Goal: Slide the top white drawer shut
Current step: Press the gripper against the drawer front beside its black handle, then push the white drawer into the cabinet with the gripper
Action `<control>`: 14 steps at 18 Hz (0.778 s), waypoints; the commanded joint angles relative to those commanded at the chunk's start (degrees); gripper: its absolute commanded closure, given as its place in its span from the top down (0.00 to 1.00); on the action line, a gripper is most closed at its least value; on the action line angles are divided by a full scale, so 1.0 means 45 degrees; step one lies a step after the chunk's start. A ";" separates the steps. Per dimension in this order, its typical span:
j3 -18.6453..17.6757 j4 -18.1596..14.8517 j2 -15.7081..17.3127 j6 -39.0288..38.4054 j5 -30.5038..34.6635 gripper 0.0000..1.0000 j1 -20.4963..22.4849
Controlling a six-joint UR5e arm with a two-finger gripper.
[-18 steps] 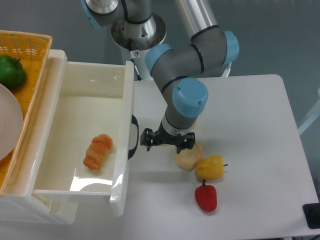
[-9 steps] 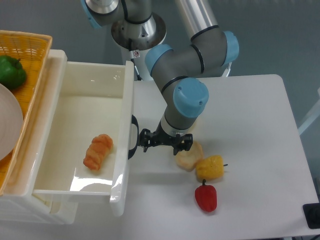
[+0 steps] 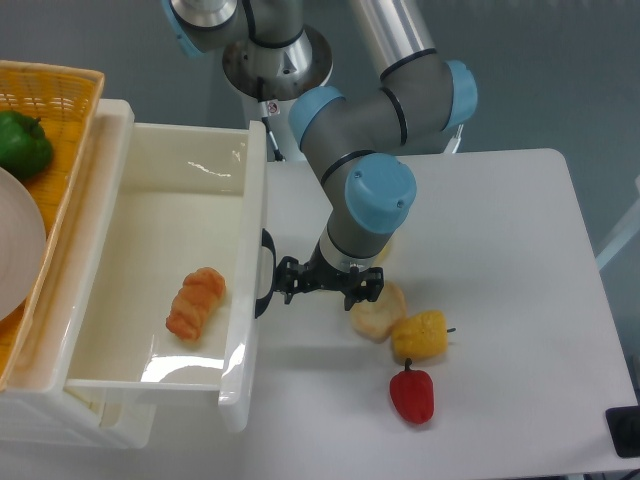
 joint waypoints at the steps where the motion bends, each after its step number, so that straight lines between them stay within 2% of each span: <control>1: 0.0000 0.0000 0.0039 0.0000 -0.0020 1.00 -0.0019; 14: 0.0020 -0.0039 0.0117 -0.0020 -0.0196 1.00 -0.0351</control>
